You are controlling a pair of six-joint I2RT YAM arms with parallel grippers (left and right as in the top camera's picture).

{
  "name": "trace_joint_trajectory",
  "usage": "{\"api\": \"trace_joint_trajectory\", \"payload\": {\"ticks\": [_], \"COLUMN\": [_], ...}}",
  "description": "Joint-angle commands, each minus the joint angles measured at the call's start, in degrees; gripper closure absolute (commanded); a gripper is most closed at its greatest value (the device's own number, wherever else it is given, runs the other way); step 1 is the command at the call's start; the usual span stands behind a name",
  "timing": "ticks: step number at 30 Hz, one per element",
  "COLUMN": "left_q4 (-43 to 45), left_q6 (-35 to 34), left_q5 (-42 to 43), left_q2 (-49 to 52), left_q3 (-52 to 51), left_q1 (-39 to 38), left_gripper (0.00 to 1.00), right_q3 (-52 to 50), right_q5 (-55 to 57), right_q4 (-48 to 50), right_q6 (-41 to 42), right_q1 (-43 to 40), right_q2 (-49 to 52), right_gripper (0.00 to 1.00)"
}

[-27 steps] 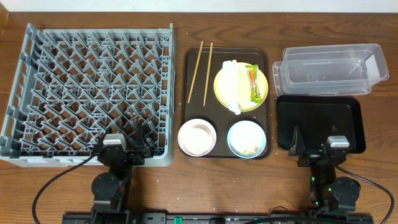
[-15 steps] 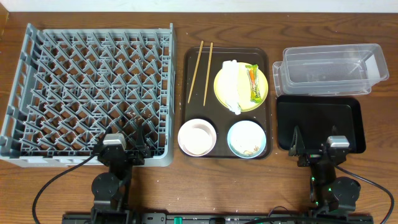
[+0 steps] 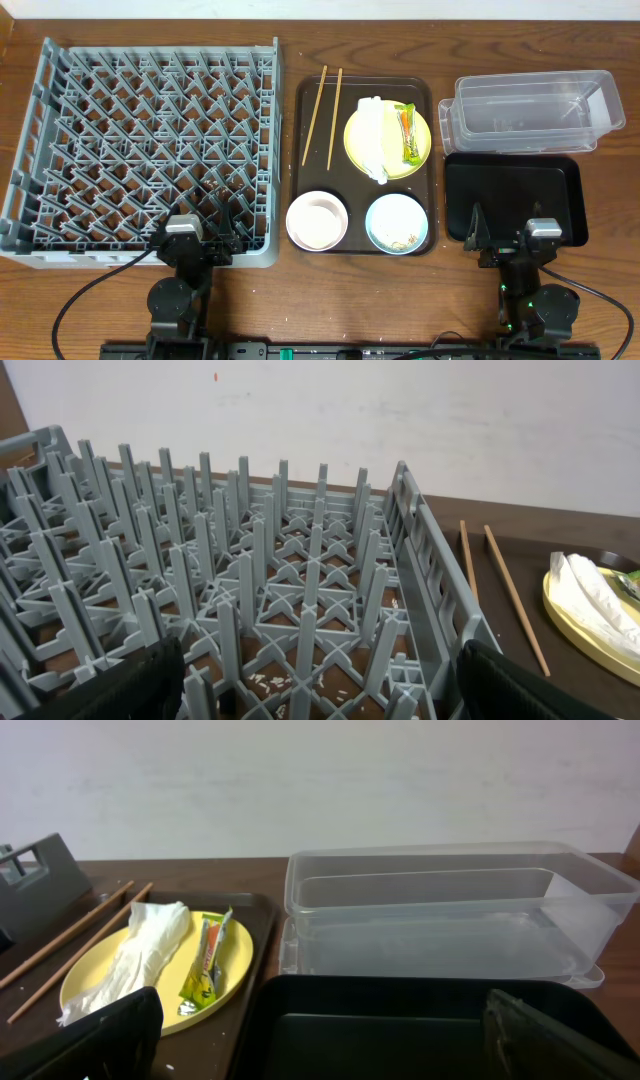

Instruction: Sort waste into correct bins and load items into the dishwasher

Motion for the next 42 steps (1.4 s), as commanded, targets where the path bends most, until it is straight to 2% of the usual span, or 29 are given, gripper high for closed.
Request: {"api": "trace_joint_trajectory", "payload": {"ticks": [1, 23, 29, 32, 34, 39, 42], "left_q4": [-2.4, -2.36, -2.16, -1.29, 1.29, 7.13, 4.74], "left_q6": [0.76, 0.74, -4.17, -5.81, -6.34, -10.08, -10.08], "left_q5": [-0.55, -0.48, 1.11, 6.32, 12.76, 17.88, 17.88], "left_q2": [0.04, 0.07, 0.07, 0.07, 0.07, 0.07, 1.46], "left_q3": [-1.01, -1.01, -1.01, -1.01, -0.52, 4.13, 10.71], "left_q1": [0.31, 0.31, 0.24, 0.2, 0.2, 0.2, 0.2], "left_gripper": [0.12, 0.12, 0.12, 0.12, 0.12, 0.12, 0.12], "right_q3": [-0.13, -0.13, -0.13, -0.13, -0.13, 2.51, 7.17], "right_q5": [0.33, 0.33, -1.44, -3.13, -9.97, -20.46, -20.9], "right_q4": [-0.13, -0.11, 0.0, 0.33, 2.23, 6.62, 4.52], "right_q6": [0.15, 0.15, 5.55, 10.27, 10.93, 10.93, 10.93], "right_q1": [0.55, 0.55, 0.55, 0.55, 0.55, 0.55, 0.55], "right_q2": [-0.31, -0.31, -0.31, -0.31, -0.31, -0.31, 0.87], "right_gripper": [0.01, 0.01, 0.01, 0.01, 0.01, 0.01, 0.01]}}
